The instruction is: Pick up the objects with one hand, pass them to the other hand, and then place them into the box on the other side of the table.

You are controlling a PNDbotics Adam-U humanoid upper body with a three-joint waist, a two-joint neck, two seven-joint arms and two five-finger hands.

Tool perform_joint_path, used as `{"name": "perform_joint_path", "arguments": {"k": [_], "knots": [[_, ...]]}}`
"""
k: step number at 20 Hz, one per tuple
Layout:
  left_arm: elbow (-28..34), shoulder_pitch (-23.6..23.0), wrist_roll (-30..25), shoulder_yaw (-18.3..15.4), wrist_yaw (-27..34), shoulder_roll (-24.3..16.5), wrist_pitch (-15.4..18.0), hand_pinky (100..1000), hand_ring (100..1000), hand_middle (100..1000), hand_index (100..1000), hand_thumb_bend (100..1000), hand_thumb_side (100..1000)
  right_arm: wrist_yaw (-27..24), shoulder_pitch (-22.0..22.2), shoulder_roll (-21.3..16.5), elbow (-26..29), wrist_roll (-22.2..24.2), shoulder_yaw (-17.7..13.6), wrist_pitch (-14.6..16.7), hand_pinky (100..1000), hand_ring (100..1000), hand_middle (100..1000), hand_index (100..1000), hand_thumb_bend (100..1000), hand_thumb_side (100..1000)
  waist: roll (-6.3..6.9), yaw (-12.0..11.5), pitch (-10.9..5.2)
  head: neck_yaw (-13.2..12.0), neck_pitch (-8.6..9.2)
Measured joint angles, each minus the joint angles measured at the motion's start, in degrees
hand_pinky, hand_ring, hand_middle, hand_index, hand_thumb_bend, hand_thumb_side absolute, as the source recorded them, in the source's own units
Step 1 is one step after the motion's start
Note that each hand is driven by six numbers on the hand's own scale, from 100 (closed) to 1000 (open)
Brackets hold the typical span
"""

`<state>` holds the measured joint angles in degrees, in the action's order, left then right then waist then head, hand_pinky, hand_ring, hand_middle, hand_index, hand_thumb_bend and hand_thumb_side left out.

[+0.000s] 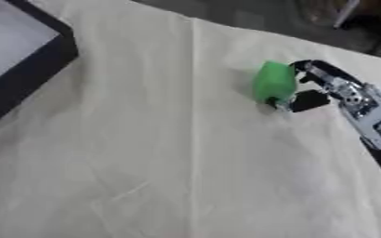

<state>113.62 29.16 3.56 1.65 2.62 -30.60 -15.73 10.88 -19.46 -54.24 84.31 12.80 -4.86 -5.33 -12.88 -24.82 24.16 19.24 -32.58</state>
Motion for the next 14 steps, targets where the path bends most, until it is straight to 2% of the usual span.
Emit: {"name": "perform_joint_path", "arguments": {"k": [8, 14], "knots": [[0.0, 0.0, -0.1, 0.0, 0.0, 0.0, -0.1, 983, 627, 620, 654, 100, 669, -3.3, 0.4, 0.0, 1.0, -1.9, 0.2, -0.3, 804, 879, 458, 488, 533, 355, 0.36, 0.6, -0.05, -0.3, -0.06], [0.0, -0.4, -0.2, 0.0, 0.2, 0.0, -0.2, 985, 628, 621, 653, 100, 667, -5.3, 0.7, 0.0, 1.5, -2.0, 0.4, -0.5, 765, 859, 418, 428, 530, 315, 0.91, 1.2, -0.37, -0.8, -0.33]]}}
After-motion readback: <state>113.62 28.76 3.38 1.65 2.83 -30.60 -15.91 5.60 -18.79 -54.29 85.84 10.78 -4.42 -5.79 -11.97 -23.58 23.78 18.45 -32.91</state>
